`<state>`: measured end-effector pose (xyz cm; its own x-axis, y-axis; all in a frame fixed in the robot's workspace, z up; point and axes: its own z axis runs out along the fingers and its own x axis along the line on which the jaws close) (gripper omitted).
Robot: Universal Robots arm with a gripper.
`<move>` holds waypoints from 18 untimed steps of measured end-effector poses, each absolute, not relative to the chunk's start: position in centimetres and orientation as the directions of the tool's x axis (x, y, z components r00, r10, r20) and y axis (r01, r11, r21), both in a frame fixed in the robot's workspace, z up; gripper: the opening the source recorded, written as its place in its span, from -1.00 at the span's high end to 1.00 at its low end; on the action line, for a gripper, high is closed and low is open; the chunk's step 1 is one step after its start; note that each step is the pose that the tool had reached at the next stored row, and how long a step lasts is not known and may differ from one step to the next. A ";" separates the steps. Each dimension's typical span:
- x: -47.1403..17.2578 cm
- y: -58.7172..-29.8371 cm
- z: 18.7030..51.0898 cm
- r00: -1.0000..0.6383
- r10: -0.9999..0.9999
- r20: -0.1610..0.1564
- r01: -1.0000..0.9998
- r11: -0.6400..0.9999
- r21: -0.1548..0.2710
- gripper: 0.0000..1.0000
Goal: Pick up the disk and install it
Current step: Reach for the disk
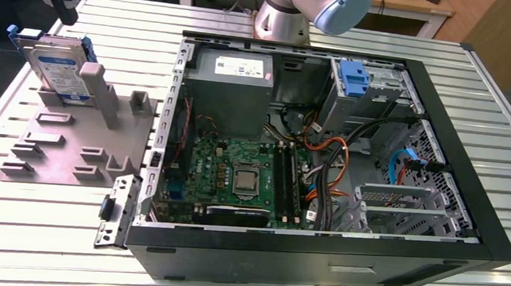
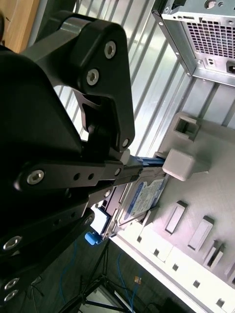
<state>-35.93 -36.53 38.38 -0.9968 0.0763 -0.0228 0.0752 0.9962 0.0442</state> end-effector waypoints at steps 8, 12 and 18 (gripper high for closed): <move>-36.1 -36.5 38.4 -0.997 0.076 -0.023 0.075 0.996 0.044 0.79; -36.1 -36.5 38.4 -0.997 0.076 -0.023 0.075 0.996 0.044 0.79; -36.2 -36.4 38.4 -0.997 0.076 -0.023 0.075 0.996 0.044 0.79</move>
